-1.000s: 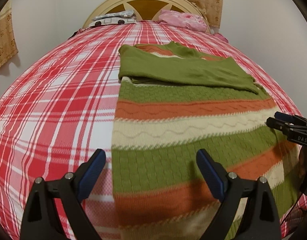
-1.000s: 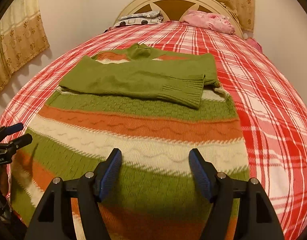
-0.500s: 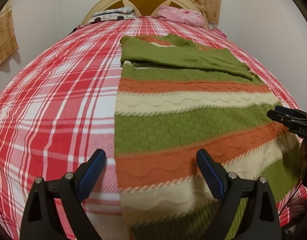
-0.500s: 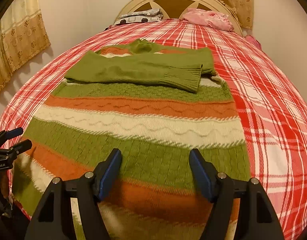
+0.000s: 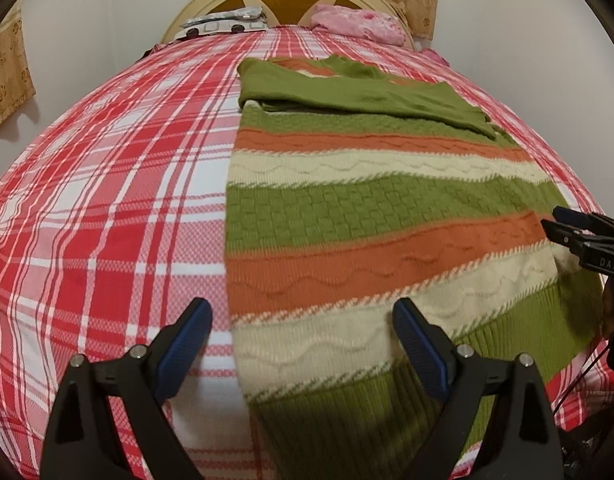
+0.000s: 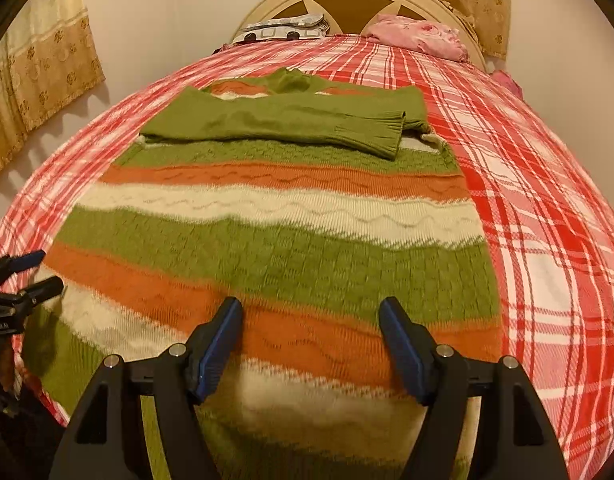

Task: Fold small clothes
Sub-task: 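Move both open grippers back toward the ribbed sweater hem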

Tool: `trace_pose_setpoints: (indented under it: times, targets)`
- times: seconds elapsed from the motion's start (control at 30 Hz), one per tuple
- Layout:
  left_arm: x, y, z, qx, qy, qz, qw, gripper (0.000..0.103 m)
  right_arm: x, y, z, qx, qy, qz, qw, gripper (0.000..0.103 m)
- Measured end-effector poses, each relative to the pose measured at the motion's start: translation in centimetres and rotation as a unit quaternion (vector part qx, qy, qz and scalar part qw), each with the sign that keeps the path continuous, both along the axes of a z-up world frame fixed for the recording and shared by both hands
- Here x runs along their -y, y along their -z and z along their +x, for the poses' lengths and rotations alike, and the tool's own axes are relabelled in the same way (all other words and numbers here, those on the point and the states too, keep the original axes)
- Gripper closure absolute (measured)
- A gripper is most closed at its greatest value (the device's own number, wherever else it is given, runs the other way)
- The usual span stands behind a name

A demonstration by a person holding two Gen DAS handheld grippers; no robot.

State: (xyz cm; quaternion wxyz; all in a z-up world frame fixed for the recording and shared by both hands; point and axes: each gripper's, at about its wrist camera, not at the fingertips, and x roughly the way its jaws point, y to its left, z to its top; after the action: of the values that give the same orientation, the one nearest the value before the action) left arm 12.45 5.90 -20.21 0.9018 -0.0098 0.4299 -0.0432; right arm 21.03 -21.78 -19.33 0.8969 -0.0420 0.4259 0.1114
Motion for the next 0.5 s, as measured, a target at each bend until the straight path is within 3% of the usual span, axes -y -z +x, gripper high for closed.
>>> trace_pose_setpoints:
  times: [0.5]
  targets:
    - [0.7,0.5,-2.1,0.002,0.010,0.038,0.9992,0.008,0.4,0.4,-3.3,0.000,-0.001,0.006,1.000,0.030]
